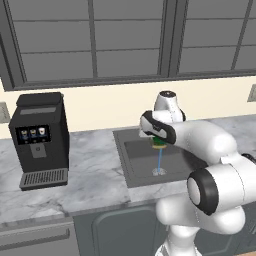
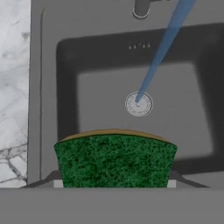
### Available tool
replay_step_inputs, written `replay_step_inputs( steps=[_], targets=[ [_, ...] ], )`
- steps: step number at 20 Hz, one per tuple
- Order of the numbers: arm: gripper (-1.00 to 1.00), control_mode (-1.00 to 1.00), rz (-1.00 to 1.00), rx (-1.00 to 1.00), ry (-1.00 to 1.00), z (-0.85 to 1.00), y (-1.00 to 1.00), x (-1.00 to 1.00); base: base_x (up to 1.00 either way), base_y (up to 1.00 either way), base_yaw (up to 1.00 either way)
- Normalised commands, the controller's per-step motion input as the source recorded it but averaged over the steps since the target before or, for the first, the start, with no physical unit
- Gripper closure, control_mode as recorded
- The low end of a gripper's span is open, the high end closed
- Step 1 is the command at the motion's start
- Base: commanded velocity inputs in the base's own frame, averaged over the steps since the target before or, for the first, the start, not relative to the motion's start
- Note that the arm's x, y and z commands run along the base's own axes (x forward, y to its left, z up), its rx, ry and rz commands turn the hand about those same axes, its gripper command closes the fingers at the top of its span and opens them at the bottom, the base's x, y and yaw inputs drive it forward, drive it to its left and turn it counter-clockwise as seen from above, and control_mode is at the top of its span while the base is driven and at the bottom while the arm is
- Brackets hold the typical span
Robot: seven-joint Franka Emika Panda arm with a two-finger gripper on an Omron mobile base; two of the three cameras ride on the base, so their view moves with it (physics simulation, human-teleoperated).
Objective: Soak the sponge with water for a few seconds and then drop it inside the sink.
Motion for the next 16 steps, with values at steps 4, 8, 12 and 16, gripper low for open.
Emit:
replay_step_inputs(
  steps=[4, 8, 12, 16],
  targets=[
    [1.00, -1.00, 0.00, 0.00, 0.00, -0.51, 0.03, 0.00, 0.00, 0.00, 0.00],
    [1.00, -1.00, 0.00, 0.00, 0.00, -0.36, 0.07, 0.00, 0.00, 0.00, 0.00],
    [1.00, -1.00, 0.00, -0.01, -0.01, -0.33, 0.04, 0.00, 0.00, 0.00, 0.00],
    [1.00, -1.00, 0.00, 0.00, 0.00, -0.39, 0.00, 0.00, 0.00, 0.00, 0.00]
  ],
)
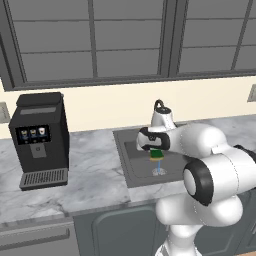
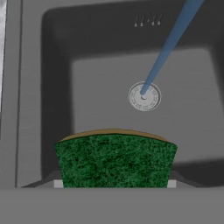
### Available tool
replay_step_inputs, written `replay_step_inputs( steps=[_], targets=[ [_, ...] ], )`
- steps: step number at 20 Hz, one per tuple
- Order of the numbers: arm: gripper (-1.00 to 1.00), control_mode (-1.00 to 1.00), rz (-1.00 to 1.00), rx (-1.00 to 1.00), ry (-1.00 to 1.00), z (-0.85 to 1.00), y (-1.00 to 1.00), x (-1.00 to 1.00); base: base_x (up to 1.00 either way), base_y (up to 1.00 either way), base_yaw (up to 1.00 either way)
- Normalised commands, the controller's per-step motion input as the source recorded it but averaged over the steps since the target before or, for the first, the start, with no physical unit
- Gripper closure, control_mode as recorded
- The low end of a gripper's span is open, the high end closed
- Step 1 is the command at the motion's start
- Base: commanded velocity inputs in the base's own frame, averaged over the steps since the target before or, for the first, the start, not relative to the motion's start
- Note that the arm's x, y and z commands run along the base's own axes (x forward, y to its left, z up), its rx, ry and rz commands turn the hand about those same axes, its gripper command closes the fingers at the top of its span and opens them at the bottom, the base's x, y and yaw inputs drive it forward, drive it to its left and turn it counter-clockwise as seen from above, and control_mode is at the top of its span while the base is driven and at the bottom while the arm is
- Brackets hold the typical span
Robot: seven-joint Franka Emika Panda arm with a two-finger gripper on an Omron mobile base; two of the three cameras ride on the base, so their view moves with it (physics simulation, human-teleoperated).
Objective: Soak the sponge with water for a few seconds and then drop it inside the sink.
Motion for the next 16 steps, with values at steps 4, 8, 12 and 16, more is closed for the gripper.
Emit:
replay_step_inputs(
  steps=[4, 8, 12, 16],
  targets=[
    [1.00, -1.00, 0.00, 0.00, 0.00, -0.36, -0.02, 0.00, 0.00, 0.00, 0.00],
    [1.00, -1.00, 0.00, 0.00, 0.00, -0.18, -0.13, 0.00, 0.00, 0.00, 0.00],
    [1.00, -1.00, 0.00, 0.00, 0.00, -0.16, -0.18, 0.00, 0.00, 0.00, 0.00],
    [1.00, -1.00, 0.00, 0.00, 0.00, -0.15, -0.18, 0.00, 0.00, 0.00, 0.00]
  ],
)
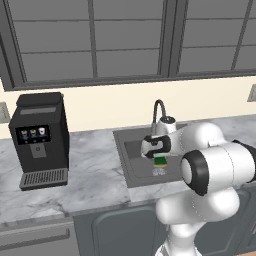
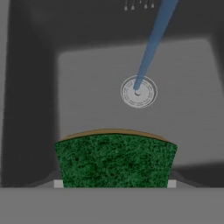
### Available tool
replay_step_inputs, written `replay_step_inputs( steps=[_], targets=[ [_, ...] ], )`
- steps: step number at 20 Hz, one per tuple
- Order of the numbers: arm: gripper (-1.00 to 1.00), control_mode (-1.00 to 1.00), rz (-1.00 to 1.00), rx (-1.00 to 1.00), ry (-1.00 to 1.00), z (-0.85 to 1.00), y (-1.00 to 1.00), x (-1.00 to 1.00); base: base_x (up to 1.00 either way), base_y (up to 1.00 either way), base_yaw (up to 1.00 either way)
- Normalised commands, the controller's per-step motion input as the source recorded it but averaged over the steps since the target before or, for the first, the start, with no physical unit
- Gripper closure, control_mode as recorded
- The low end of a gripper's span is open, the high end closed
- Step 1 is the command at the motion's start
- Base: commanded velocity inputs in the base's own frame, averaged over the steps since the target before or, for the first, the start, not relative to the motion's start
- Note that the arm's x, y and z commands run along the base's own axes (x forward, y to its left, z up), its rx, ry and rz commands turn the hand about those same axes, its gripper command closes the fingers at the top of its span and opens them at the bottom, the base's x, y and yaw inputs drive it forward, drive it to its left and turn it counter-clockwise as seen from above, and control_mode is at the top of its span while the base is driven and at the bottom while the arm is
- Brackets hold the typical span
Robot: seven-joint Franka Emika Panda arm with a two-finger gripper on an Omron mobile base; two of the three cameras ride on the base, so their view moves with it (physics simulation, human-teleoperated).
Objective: Soak the sponge with water for a few seconds and then drop it inside the sink.
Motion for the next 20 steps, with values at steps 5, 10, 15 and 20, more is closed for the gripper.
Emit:
replay_step_inputs(
  steps=[5, 10, 15, 20],
  targets=[
    [1.00, -1.00, 0.00, 0.00, 0.00, -0.17, -0.05, 0.03, 0.00, 0.00, 0.00],
    [1.00, -1.00, 0.00, -0.01, 0.00, -0.09, 0.00, 0.18, 0.00, 0.00, 0.00],
    [1.00, -1.00, 0.00, -0.03, 0.00, -0.01, 0.00, 0.29, 0.00, 0.00, 0.00],
    [1.00, -1.00, 0.00, -0.02, 0.00, -0.02, 0.00, 0.29, 0.00, 0.00, 0.00]
  ],
)
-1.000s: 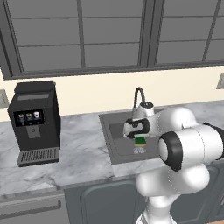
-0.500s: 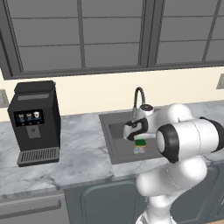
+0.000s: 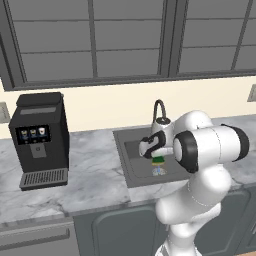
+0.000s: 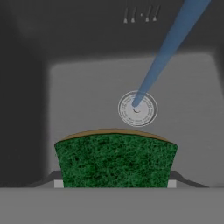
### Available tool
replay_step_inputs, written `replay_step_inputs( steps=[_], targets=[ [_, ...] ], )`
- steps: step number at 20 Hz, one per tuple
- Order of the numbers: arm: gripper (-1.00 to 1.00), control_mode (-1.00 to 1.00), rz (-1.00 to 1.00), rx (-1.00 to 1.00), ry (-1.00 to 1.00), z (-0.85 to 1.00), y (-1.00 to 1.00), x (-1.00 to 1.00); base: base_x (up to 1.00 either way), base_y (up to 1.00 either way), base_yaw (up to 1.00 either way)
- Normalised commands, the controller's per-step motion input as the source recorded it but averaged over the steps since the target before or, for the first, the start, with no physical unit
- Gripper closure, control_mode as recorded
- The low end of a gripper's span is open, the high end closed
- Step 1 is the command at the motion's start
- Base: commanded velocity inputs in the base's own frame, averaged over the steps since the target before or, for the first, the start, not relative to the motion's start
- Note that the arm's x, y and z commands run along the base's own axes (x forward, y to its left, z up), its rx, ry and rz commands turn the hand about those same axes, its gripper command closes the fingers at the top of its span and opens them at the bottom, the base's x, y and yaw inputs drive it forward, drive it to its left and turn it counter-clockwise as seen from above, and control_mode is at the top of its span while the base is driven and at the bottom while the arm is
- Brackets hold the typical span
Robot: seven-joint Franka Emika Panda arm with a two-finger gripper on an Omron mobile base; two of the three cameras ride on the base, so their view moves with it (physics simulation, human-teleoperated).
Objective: Soak the sponge with water for a few seconds and then drop it inside the sink.
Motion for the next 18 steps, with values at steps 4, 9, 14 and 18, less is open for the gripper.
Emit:
replay_step_inputs(
  steps=[4, 9, 14, 18],
  targets=[
    [1.00, -1.00, 0.00, 0.00, 0.00, -0.18, 0.00, 0.16, 0.00, 0.00, 0.00],
    [1.00, -1.00, 0.00, 0.00, 0.00, -0.29, -0.03, 0.02, 0.00, 0.00, 0.00],
    [1.00, -1.00, 0.00, 0.00, -0.10, -0.15, 0.00, 0.00, 0.00, 0.00, 0.00],
    [1.00, -1.00, 0.00, 0.00, -0.16, -0.03, 0.00, 0.00, 0.00, 0.00, 0.00]
  ],
)
